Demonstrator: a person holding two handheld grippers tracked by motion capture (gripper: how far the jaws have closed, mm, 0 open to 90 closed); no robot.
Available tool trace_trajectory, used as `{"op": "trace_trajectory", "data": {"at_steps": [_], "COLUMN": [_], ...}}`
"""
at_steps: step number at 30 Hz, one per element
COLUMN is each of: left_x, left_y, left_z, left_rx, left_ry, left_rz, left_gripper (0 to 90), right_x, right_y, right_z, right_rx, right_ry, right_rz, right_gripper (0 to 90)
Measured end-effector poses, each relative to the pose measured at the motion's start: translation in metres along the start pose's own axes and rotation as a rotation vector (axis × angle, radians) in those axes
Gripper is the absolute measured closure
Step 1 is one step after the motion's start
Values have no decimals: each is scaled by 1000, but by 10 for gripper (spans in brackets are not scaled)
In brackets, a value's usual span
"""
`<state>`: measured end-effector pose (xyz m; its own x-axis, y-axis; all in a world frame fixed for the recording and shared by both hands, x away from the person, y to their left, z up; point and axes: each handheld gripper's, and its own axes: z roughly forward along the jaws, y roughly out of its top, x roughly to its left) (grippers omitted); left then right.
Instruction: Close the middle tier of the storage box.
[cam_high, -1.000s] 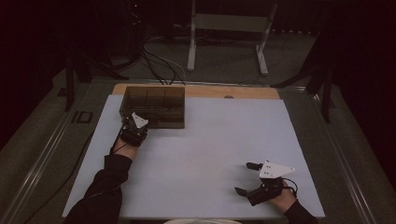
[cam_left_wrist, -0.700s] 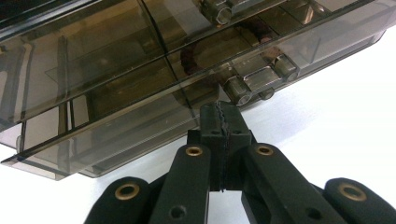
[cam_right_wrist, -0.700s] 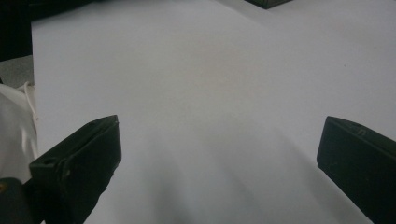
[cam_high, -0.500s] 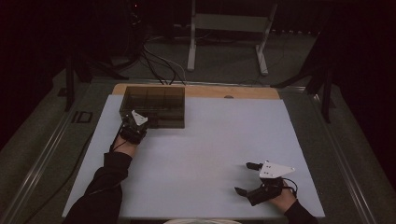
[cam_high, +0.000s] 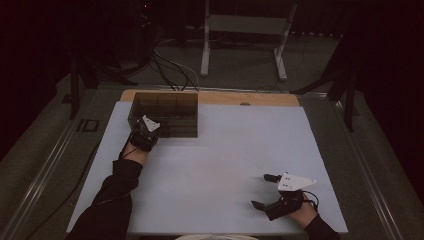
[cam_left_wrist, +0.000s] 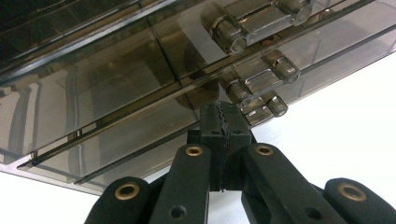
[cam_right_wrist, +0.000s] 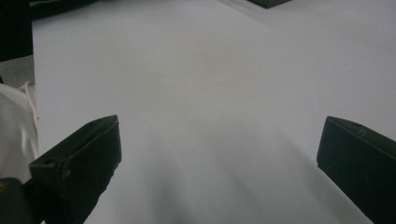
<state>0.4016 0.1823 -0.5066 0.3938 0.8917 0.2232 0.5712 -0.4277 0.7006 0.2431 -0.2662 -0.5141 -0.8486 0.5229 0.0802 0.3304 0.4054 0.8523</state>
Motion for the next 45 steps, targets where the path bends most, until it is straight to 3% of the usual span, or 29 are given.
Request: {"op": "trace_trajectory", "data": {"at_steps": [15,17,27,35,37,40,45], "left_x": [1,0,-5,-6,-6,-7,-8], "left_y": [1,2,-1,-3,-3,-3,-4], "left_z": [1,1,-8,-14,-15,-16,-18], "left_rx": [6,41,52,59,64,73,94], "left_ry": [-9,20,-27,-75,-75,-84,-127], "left_rz": [3,13,24,-22,-24,-22,-17], "left_gripper": [900,900,900,900,828,798,594], "right_x": [0,0,0,0,0,0,0], "right_y": [0,0,0,0,0,0,0], "right_z": [0,0,0,0,0,0,0], "right_rx": [-1,-1,0,1,2,3,4], "right_ry": [2,2,2,1,1,2,1], "right_rz": [2,3,3,3,-1,-2,-2], "right_gripper": [0,0,0,0,0,0,0]}}
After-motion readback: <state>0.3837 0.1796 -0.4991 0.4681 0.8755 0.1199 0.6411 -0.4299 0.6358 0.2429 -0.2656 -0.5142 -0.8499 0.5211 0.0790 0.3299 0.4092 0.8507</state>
